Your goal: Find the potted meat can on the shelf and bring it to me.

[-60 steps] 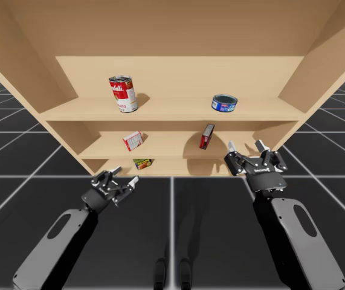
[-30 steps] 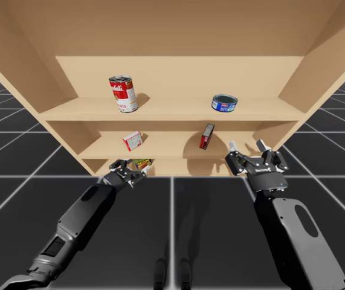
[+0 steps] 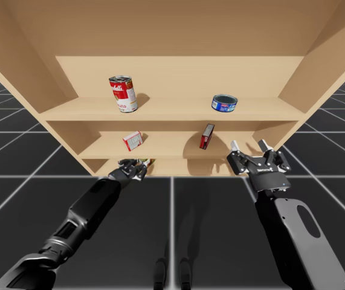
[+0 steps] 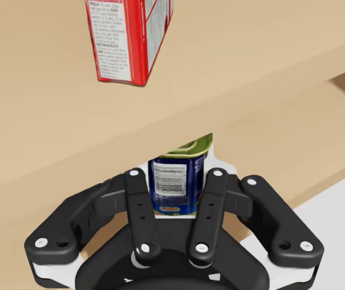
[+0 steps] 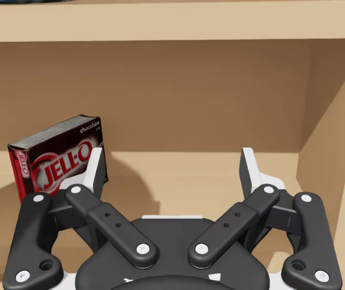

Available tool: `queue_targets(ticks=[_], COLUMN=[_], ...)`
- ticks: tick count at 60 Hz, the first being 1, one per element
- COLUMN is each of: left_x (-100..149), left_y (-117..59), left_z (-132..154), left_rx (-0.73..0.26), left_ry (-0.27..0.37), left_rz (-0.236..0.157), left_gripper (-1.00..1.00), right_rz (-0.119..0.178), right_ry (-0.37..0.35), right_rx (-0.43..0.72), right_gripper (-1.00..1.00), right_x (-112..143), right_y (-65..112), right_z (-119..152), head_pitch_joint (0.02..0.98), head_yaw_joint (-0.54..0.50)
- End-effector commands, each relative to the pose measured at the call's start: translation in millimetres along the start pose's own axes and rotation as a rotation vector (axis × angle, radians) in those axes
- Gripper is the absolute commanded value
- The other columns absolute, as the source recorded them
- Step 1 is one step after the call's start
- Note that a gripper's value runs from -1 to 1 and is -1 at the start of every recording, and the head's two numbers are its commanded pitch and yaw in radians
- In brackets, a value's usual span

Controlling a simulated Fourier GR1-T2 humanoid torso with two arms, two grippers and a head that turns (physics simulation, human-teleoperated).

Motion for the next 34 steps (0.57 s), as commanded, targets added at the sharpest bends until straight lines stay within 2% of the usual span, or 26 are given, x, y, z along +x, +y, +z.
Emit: queue_targets(ticks=[1, 14, 22, 25, 34], left_x=[0.4, 15.0, 15.6, 14.1, 9.0], left_y=[-7.0, -28.1, -38.1, -41.1, -48.0], left_z=[6.6, 44.5, 72.6, 82.4, 115.2], left_rx=[-0.052, -0.067, -0.075, -0.068, -0.062], left_ry=[-0.004, -0.033, -0.027, -0.024, -0.018], left_rz=[-0.011, -0.072, -0.086, -0.108, -0.111], left_gripper=[1.00, 1.00, 1.00, 1.00, 1.00], right_rz=[0.000, 0.001, 0.000, -0.001, -0.001], right_ry=[-0.001, -0.006, -0.009, -0.010, -0.015], right_rx=[-0.002, -0.006, -0.008, -0.009, -0.013], right_gripper=[-1.00, -1.00, -1.00, -1.00, -1.00], right_x=[0.1, 0.9, 1.4, 1.6, 2.3], right_y=[-0.6, -0.8, -1.1, -1.2, -1.5], right_z=[-0.1, -0.3, -0.3, -0.3, -0.4], head_pitch_joint=[0.753, 0.752, 0.751, 0.751, 0.748], head_yaw_joint=[0.21, 0.21, 0.21, 0.21, 0.21])
